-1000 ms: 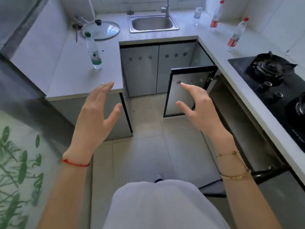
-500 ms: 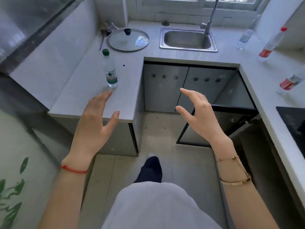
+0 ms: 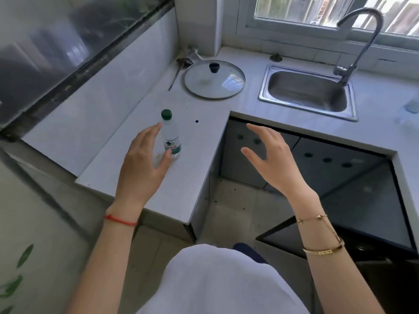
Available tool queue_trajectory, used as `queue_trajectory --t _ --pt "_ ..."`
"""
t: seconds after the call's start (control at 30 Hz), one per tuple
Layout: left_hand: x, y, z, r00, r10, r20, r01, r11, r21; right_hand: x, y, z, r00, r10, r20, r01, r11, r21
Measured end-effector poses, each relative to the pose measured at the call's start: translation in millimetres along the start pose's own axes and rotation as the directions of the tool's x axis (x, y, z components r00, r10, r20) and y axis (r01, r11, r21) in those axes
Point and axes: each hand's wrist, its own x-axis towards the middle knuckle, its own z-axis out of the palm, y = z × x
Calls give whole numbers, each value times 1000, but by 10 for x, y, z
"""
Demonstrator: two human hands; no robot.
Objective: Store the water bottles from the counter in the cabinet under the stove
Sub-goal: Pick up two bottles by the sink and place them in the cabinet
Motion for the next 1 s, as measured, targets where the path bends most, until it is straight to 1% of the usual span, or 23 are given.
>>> queue_trajectory --t 0.2,0.3,0.43,0.57,0.8,0.93,1.0 --pt "566 -9 309 988 -129 -83 131 991 17 476 215 -17 997 -45 68 44 999 6" --pt "845 -48 461 978 -184 -98 186 983 6 658 304 -69 994 -68 90 67 998 13" --pt "1152 -179 664 969 -233 -81 235 972 25 840 403 -112 991 -94 99 93 996 6" --pt "1320 -284 811 957 -290 -21 291 955 53 962 486 -132 991 -90 97 91 996 -4" --pt "1459 -452 925 963 -260 74 254 964 79 995 609 -177 997 -35 73 37 999 -21" --pt "1552 -529 932 965 -254 62 247 964 95 949 660 -210 999 11 44 -9 1000 -29" --pt "1590 -515 925 968 -234 95 224 969 100 916 690 -231 999 32 26 -32 999 -34"
